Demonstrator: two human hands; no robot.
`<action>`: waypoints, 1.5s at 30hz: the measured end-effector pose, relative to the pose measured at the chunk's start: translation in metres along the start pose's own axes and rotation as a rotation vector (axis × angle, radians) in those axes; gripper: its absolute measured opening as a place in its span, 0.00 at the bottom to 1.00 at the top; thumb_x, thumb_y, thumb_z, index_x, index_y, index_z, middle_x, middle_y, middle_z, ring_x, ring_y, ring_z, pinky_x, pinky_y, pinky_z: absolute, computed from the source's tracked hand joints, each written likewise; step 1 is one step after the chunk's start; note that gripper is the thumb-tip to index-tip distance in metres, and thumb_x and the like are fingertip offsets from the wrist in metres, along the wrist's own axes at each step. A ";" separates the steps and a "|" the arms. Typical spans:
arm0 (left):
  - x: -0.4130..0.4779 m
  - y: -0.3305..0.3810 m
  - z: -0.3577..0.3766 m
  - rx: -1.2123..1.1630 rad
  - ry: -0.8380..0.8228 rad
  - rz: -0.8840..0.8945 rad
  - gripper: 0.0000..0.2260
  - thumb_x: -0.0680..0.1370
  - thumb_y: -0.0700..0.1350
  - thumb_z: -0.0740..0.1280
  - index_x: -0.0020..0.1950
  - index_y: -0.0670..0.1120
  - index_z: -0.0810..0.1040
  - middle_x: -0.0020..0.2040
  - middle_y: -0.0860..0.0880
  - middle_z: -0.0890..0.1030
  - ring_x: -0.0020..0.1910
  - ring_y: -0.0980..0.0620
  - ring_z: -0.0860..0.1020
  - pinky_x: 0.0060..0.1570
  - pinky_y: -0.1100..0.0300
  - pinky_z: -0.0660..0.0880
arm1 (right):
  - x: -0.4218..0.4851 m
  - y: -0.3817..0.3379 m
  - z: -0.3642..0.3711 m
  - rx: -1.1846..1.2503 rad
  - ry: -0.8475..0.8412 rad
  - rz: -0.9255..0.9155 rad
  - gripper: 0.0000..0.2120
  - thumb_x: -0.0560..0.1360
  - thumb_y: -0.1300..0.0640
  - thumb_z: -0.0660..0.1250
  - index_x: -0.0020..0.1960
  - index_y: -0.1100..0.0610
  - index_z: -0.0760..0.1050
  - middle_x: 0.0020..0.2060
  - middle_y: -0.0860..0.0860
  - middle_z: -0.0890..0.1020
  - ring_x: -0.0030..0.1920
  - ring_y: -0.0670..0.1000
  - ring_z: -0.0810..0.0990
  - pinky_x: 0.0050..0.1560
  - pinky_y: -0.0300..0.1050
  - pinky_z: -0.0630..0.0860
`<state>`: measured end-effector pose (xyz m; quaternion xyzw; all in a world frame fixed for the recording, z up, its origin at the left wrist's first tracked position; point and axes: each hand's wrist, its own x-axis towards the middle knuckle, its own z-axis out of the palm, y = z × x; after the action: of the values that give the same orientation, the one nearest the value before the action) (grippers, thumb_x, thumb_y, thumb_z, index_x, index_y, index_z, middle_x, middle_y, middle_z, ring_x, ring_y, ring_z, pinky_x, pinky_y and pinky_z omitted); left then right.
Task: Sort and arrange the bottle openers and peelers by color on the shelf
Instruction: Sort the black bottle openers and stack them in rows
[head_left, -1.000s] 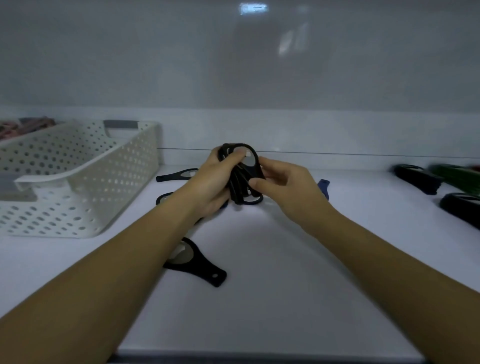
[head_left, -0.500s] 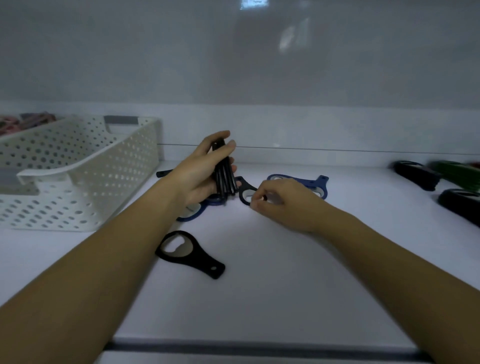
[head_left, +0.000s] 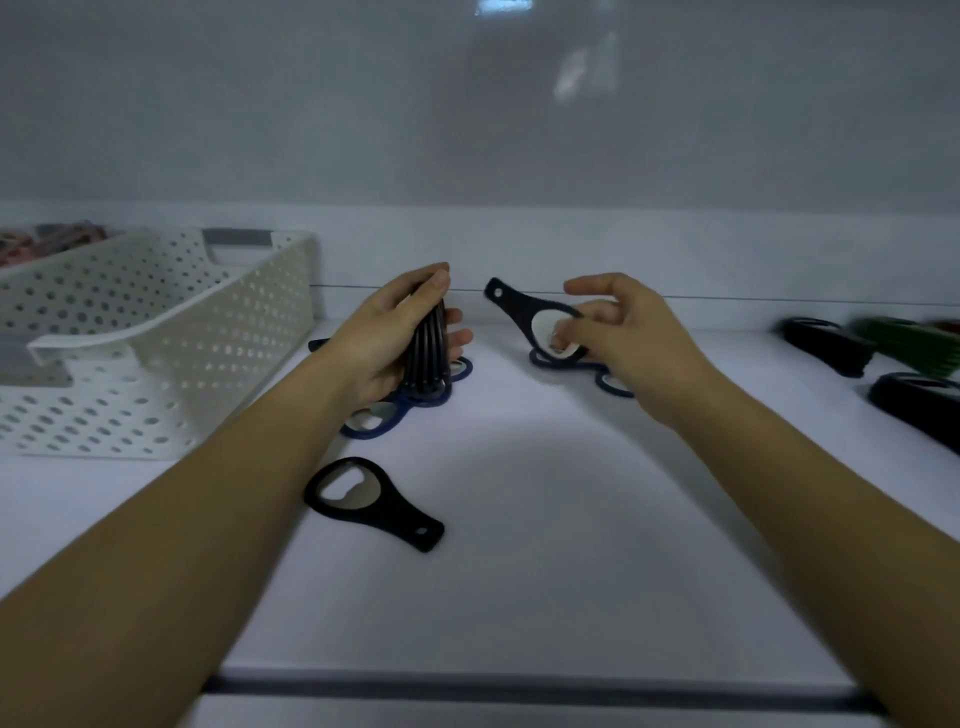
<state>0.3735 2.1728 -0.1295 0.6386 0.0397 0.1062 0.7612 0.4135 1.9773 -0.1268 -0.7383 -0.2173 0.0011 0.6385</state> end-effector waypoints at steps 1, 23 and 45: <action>0.000 0.000 0.000 -0.004 -0.007 0.001 0.13 0.79 0.49 0.62 0.62 0.51 0.72 0.51 0.43 0.78 0.43 0.51 0.82 0.41 0.60 0.81 | 0.000 -0.003 -0.002 0.049 -0.012 -0.021 0.12 0.73 0.67 0.66 0.53 0.54 0.74 0.37 0.47 0.81 0.34 0.42 0.79 0.37 0.31 0.74; -0.022 0.002 0.024 0.063 -0.455 0.032 0.22 0.73 0.35 0.65 0.62 0.57 0.72 0.52 0.49 0.79 0.46 0.53 0.82 0.49 0.57 0.80 | -0.013 -0.004 0.009 -0.238 -0.039 -0.314 0.14 0.73 0.58 0.69 0.54 0.49 0.68 0.47 0.43 0.74 0.42 0.50 0.78 0.44 0.38 0.76; -0.015 -0.009 0.026 0.557 -0.260 0.614 0.13 0.71 0.40 0.72 0.51 0.53 0.74 0.48 0.54 0.76 0.50 0.53 0.77 0.53 0.64 0.74 | -0.015 0.003 0.019 -0.239 -0.156 -0.077 0.07 0.75 0.62 0.64 0.42 0.51 0.70 0.44 0.54 0.81 0.51 0.55 0.80 0.58 0.54 0.75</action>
<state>0.3651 2.1428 -0.1346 0.8100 -0.2208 0.2315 0.4915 0.3961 1.9899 -0.1370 -0.7978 -0.2931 0.0082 0.5268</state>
